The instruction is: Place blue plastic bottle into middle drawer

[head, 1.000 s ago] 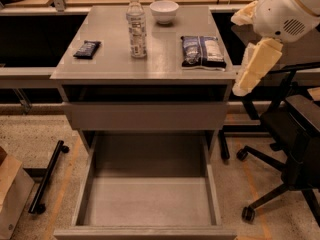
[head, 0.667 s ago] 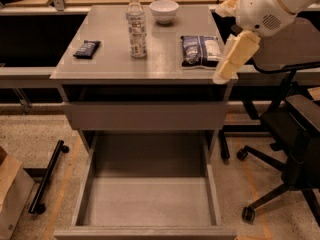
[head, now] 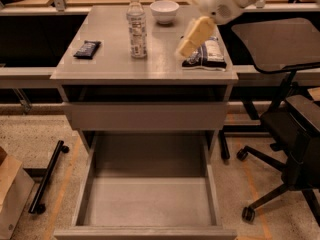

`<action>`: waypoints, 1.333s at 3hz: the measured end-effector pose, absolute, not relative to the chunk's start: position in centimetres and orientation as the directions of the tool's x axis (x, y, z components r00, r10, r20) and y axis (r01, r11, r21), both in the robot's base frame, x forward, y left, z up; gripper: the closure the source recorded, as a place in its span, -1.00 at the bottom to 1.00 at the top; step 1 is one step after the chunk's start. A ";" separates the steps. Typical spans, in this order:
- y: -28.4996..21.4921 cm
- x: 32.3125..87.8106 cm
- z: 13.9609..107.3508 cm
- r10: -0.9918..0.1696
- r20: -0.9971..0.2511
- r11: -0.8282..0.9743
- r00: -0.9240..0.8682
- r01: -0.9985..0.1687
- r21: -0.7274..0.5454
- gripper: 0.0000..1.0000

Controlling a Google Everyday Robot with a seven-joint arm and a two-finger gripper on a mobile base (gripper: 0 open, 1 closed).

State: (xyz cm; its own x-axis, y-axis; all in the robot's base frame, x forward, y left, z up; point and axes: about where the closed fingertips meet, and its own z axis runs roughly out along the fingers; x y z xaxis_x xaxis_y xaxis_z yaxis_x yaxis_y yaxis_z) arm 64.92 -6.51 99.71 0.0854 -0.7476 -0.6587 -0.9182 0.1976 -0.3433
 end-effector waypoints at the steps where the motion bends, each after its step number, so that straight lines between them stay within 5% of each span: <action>1: -6.2 65.3 99.8 -0.744 -0.662 0.195 0.091 -0.918 -0.345 -1.00; 4: -2.8 69.8 98.3 -0.682 -0.727 0.284 0.079 -0.888 -0.363 -1.00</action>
Offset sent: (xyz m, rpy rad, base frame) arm 0.0008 -0.0026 -0.0118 0.0374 0.0267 -0.0741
